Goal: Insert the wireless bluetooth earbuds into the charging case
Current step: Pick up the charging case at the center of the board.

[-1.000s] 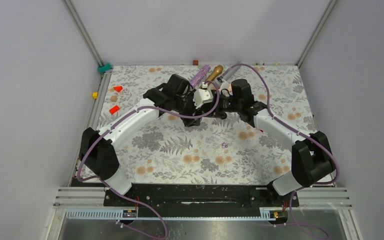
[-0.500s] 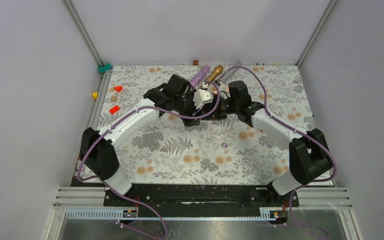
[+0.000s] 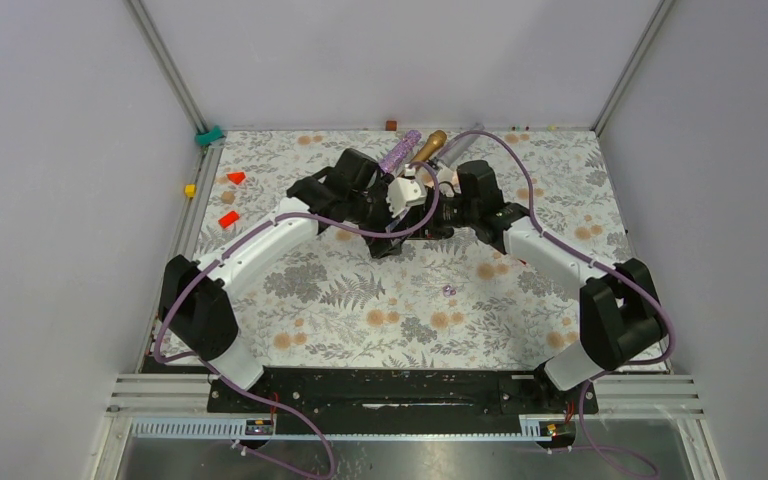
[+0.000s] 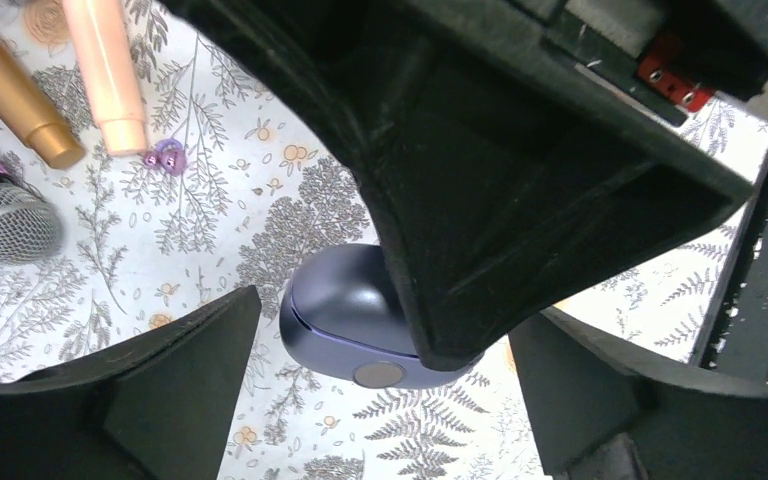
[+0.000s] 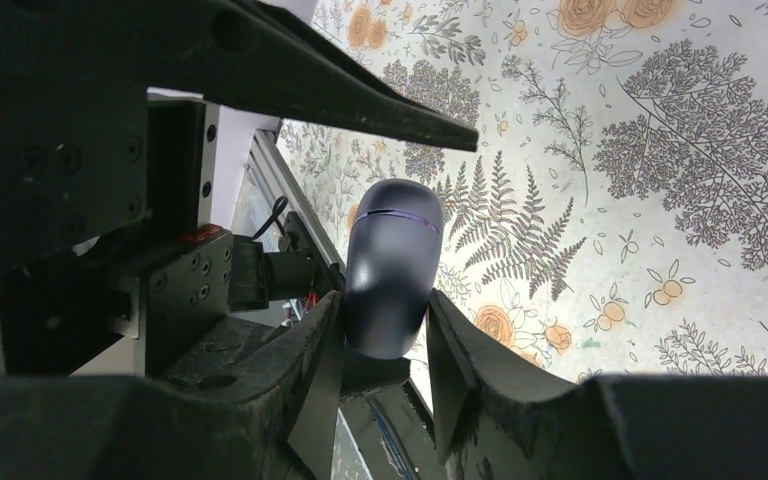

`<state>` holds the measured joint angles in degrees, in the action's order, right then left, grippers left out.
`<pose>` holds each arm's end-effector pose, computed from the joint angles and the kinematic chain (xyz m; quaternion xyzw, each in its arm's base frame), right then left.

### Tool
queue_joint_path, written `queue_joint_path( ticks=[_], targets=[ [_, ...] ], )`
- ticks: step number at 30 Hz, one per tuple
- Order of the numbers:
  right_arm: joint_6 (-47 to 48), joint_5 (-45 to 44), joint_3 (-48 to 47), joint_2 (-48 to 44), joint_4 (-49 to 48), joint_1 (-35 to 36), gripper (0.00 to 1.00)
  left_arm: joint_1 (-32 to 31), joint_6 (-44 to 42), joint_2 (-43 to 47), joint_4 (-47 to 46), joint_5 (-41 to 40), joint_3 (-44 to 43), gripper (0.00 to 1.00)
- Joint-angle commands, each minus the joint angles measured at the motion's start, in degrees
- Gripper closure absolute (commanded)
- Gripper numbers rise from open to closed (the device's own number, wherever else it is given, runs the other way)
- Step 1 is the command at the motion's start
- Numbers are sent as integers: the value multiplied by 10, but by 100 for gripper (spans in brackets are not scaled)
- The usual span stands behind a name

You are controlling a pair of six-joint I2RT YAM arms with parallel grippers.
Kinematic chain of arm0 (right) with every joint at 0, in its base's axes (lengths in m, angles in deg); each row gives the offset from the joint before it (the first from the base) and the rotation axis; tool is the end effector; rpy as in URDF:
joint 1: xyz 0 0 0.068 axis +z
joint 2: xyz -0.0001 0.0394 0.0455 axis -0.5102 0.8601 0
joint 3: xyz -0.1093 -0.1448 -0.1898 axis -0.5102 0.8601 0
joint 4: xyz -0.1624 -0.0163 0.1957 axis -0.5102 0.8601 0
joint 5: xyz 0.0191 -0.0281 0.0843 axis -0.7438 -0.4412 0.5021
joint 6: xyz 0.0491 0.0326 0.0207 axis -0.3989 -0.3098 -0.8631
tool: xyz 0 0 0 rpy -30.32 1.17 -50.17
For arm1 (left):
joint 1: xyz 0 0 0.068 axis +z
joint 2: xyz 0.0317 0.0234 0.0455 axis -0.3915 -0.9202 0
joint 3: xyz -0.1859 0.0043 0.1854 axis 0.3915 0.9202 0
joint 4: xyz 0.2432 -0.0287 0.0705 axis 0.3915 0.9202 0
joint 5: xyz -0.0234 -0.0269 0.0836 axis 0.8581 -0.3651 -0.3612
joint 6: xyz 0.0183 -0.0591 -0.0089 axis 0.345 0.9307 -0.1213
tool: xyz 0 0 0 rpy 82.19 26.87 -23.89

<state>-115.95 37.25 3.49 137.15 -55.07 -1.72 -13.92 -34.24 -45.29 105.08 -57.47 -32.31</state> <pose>0.2925 0.1975 0.2617 -0.1475 0.8014 0.5135 0.2689 0.2687 -0.2275 0.2939 0.5583 0.7289 -0.2280 0.3241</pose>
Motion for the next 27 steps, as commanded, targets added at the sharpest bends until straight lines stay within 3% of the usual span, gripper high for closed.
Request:
queue_joint_path(
  ticks=[1,7,12,18,24,27],
  targets=[
    [34,22,-33,-37,2,2,69,1,10,39,-41,14,13,1],
    [53,24,-42,-62,15,-17,70,14,3,102,-47,44,33,1],
    [111,26,-65,-98,69,-35,71,73,-17,177,-33,158,43,1],
    [238,37,-114,-141,159,-35,71,84,-147,159,141,270,-9,1],
    [365,49,-153,-173,263,-34,70,57,-283,78,329,342,-91,1],
    [407,51,-150,-189,297,-34,69,54,-310,45,379,379,-126,1]
  ],
)
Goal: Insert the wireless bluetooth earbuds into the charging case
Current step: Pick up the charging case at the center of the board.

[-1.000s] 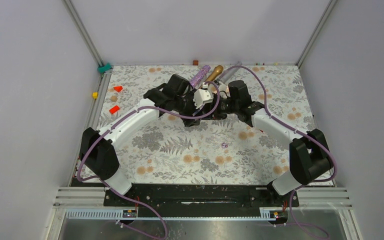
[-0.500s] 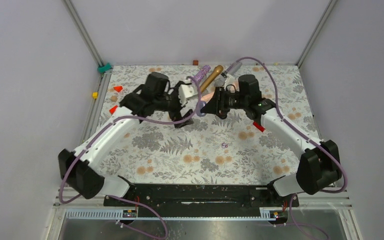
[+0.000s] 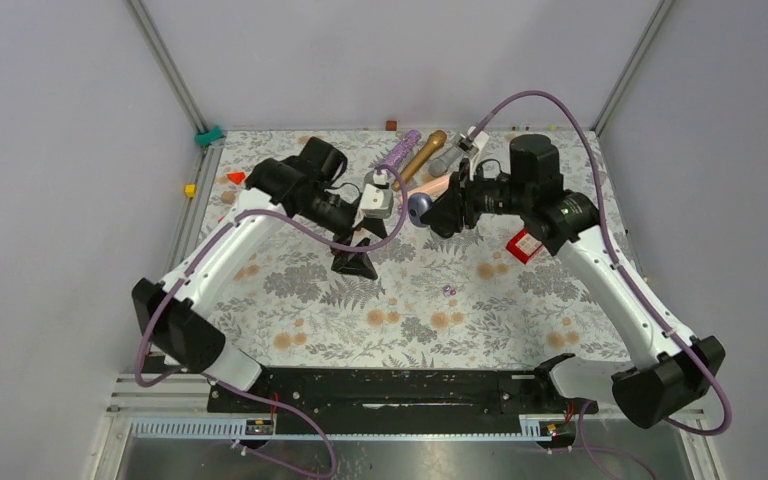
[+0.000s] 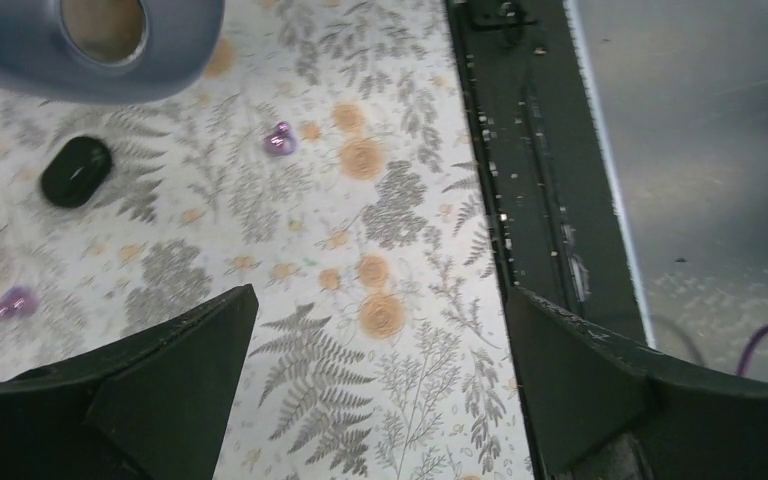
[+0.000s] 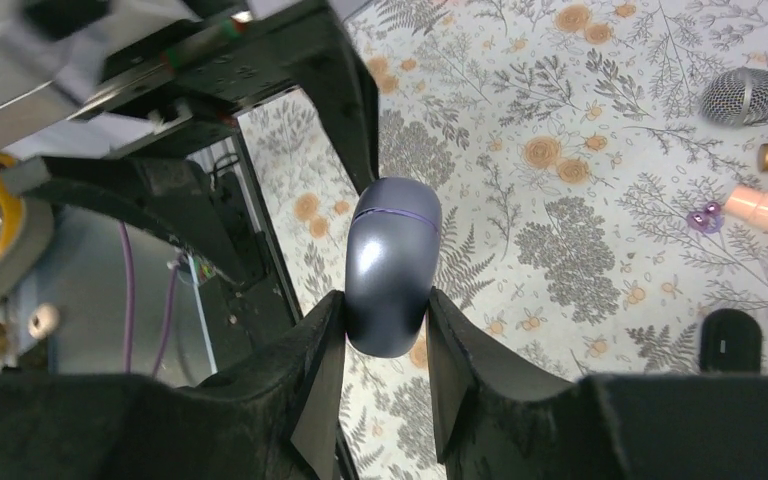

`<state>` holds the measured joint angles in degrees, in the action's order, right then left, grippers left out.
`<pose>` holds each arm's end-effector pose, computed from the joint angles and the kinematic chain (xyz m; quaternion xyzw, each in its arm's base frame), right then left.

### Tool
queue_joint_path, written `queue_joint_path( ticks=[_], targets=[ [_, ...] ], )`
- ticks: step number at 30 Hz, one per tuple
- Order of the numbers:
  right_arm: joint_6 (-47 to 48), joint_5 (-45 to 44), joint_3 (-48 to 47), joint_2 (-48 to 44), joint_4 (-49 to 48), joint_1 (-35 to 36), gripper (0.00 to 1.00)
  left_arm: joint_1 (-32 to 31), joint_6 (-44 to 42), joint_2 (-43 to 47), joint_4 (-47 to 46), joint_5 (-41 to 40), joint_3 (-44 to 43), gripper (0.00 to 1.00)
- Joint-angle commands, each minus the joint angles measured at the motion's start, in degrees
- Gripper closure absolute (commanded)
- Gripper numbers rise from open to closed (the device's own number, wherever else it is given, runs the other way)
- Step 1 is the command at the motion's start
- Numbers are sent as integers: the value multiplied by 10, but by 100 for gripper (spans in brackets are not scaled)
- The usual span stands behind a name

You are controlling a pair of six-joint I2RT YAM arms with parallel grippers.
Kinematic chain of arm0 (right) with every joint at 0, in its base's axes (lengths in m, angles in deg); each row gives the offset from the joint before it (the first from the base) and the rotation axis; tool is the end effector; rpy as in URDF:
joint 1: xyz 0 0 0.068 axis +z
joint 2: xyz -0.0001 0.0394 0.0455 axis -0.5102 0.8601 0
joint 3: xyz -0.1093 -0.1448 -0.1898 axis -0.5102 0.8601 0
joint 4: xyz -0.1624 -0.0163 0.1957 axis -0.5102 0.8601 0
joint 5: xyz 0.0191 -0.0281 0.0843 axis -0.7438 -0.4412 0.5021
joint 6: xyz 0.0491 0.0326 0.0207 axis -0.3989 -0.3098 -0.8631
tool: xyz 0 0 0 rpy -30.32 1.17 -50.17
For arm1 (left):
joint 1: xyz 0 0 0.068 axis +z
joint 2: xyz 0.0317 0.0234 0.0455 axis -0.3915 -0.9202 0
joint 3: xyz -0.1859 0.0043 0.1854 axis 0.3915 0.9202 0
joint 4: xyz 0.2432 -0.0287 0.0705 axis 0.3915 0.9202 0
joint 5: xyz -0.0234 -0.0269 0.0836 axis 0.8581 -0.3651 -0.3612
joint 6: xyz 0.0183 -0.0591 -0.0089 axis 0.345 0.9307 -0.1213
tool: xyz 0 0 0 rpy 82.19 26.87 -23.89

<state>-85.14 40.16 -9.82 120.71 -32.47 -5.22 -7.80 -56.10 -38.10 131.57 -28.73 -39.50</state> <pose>0.2394 0.1505 0.3888 -0.3563 0.6986 0.4290 0.4483 0.2212 -0.1769 0.3526 0.6473 0.5832 -0.3947 0.2918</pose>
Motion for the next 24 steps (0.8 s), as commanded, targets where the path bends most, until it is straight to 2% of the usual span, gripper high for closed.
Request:
queue_joint_path(
  ticks=[1,4,8,15,24],
  targets=[
    [110,25,-11,-31,75,1,69,-7,-102,-37,126,104,-64,1],
    [127,40,18,-49,68,1,67,-14,-138,-57,157,121,-80,1],
    [131,71,53,-55,43,2,66,-26,-129,-81,158,144,-82,3],
    [83,158,103,-56,-31,12,64,-34,-94,-108,138,168,-87,17],
    [89,149,119,-43,-49,48,63,-38,-39,-116,95,181,-85,25]
  ],
)
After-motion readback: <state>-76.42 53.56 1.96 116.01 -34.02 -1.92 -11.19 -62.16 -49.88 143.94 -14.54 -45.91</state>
